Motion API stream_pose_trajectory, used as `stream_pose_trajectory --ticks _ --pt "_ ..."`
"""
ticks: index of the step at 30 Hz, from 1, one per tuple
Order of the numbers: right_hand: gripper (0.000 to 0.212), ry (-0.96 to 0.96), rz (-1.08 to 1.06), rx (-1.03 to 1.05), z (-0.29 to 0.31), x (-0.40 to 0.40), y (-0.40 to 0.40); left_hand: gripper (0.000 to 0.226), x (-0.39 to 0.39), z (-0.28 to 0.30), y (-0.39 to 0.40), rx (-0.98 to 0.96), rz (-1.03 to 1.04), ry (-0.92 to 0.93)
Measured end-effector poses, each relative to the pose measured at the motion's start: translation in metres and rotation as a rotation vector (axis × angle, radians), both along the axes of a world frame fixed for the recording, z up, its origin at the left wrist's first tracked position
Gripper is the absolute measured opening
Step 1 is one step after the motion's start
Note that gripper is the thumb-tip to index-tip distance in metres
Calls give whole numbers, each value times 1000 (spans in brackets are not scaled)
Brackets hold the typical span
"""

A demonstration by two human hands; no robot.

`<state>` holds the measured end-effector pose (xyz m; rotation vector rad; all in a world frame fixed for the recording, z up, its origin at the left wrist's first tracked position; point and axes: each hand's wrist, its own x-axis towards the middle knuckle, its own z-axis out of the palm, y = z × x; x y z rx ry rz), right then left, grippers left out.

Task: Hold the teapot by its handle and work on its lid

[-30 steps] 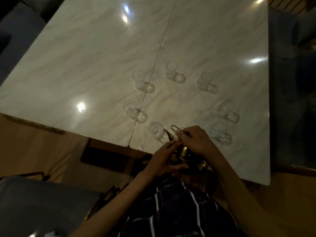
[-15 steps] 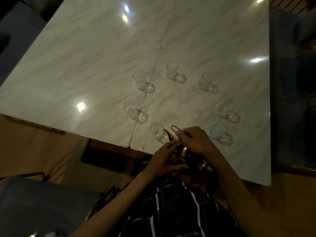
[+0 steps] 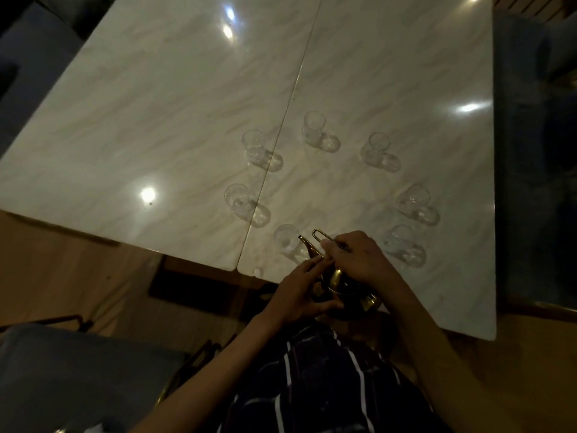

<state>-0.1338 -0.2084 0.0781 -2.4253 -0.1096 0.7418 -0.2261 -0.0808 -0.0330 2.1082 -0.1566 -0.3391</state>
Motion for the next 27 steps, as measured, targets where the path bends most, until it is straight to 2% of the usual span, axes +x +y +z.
stream_pose_trajectory --ticks 27 --pt "44 -18 16 10 -2 -1 -3 95 -1 -2 -3 3 6 -9"
